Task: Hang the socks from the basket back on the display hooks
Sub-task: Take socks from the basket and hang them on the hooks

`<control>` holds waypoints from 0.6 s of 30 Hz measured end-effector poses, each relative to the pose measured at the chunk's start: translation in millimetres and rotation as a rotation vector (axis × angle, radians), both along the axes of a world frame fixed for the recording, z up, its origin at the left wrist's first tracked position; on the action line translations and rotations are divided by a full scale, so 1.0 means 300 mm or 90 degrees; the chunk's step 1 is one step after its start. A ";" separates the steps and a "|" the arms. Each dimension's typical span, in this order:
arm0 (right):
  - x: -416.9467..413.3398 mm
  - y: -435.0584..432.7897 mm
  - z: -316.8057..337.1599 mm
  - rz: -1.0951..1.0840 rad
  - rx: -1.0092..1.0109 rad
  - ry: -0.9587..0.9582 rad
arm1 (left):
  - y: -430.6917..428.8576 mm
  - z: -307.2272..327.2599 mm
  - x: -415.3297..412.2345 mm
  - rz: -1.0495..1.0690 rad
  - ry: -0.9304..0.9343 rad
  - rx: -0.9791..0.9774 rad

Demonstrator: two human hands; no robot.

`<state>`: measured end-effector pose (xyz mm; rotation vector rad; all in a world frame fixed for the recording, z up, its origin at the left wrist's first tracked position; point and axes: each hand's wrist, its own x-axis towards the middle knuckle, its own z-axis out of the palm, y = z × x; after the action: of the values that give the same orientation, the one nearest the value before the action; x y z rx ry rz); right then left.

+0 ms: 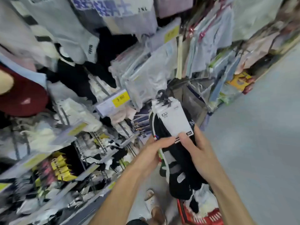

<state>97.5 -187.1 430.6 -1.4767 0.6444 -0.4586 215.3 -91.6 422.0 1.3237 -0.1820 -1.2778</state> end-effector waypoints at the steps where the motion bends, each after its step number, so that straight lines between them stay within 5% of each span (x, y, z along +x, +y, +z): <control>1: 0.037 0.027 0.060 0.019 -0.016 -0.014 | 0.042 0.056 0.029 0.017 -0.006 -0.005; 9: 0.309 0.251 0.296 0.058 -0.103 -0.035 | 0.371 0.295 0.260 0.203 -0.180 -0.005; 18: 0.490 0.231 0.484 0.086 -0.185 -0.124 | 0.398 0.475 0.320 0.318 -0.108 -0.019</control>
<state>244.6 -117.9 575.9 -1.7110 0.3305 -0.6014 311.2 27.8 564.5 1.3458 0.0151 -0.7404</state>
